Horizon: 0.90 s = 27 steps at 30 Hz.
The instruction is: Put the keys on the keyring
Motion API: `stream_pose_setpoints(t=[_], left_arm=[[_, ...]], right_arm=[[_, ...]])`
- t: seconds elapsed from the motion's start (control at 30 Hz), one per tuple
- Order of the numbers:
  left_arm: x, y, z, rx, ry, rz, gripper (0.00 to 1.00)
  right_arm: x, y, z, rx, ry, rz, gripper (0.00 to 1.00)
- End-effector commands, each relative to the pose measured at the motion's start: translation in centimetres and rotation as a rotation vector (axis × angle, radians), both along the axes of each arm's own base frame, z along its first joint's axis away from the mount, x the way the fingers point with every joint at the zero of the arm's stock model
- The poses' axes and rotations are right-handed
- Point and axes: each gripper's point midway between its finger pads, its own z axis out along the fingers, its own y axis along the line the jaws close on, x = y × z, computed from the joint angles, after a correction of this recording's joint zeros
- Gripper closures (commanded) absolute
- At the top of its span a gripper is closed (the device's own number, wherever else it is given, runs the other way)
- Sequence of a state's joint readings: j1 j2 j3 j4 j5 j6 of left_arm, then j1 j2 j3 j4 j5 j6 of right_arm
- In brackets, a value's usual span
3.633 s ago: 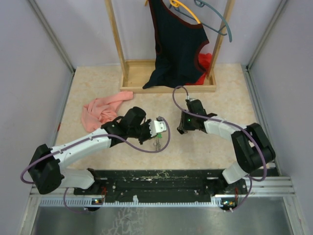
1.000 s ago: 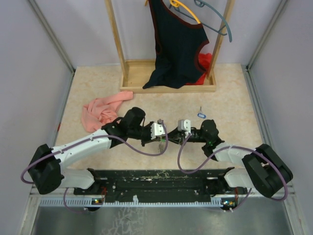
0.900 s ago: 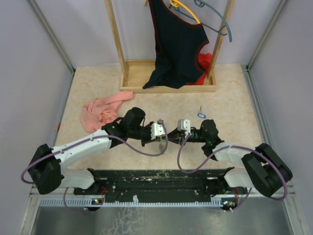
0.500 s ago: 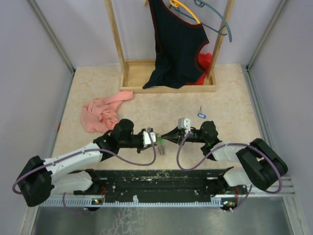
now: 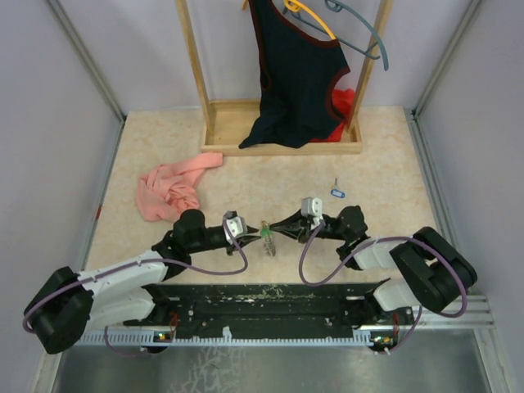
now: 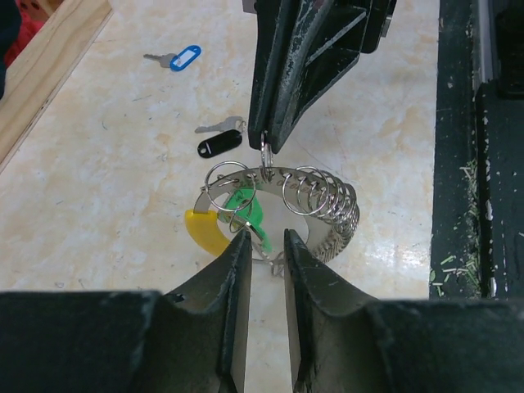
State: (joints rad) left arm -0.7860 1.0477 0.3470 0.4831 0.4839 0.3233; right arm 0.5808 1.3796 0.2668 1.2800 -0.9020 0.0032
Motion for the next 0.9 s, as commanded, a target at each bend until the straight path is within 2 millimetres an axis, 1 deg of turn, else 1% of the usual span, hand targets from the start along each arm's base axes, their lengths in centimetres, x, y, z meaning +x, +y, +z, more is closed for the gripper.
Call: stream_pose_setpoints(t=[0.0, 0.37, 0.6, 0.87], left_arm=[[-0.4, -0.9, 1.8, -0.115, -0.003, -0.037, 0.72], [-1.1, -1.6, 1.3, -0.172, 0.048, -0.071, 0.71], [-0.7, -1.8, 1.8, -0.211, 0.047, -0.059, 0.74], [-0.1, -2.1, 1.7, -0.212, 0.057, -0.043, 0.75]], right_arm=[[-0.4, 0.0, 1.4, 0.048, -0.058, 0.003, 1.00], [-0.3, -0.3, 0.6, 0.045, -0.048, -0.024, 1.00], [-0.3, -0.3, 0.3, 0.037, -0.047, -0.030, 1.00], [-0.4, -0.2, 0.1, 0.028, -0.045, -0.027, 1.00]])
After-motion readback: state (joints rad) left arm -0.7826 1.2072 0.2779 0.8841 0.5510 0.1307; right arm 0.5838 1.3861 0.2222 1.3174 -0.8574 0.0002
